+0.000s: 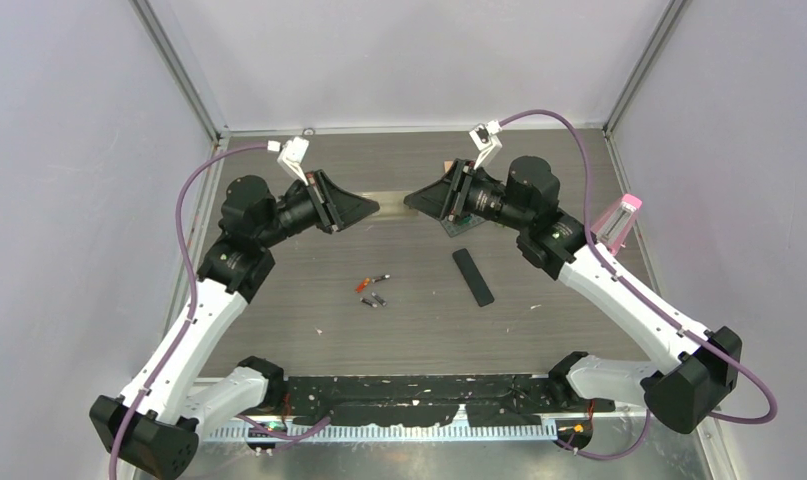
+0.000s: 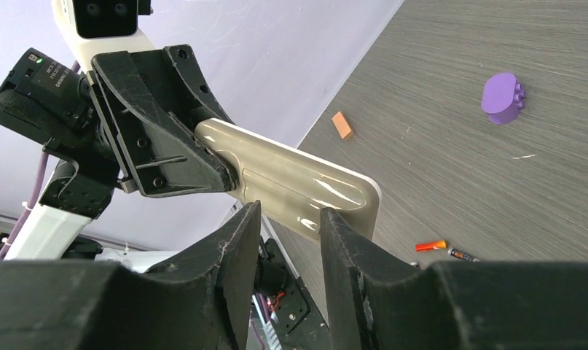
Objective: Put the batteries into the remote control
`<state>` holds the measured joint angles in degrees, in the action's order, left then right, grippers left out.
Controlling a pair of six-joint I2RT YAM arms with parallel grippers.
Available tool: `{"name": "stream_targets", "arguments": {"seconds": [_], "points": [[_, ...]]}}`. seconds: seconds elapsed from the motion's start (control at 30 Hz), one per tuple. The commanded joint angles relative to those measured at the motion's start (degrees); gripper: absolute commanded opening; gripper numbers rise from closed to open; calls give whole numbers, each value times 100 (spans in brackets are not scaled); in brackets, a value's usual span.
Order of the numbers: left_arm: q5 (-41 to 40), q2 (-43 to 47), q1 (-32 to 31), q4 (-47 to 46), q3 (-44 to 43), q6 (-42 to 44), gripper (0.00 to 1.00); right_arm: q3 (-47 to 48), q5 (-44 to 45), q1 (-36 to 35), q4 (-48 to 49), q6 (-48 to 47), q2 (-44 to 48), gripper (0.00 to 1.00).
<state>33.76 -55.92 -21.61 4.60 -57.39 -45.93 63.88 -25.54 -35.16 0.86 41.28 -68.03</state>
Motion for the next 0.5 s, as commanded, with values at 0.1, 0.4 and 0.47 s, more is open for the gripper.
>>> {"name": "stream_targets", "arguments": {"seconds": [0.1,0.4,0.47], "points": [[149,26,34,-631,1,-222,0,207,104,-25,84,-111,-17,41],[30,0,34,-635,-31,-265,0,157,198,-26,-46,-164,17,40],[74,-20,34,-665,-36,-279,0,149,174,-24,-29,-167,6,40]]}}
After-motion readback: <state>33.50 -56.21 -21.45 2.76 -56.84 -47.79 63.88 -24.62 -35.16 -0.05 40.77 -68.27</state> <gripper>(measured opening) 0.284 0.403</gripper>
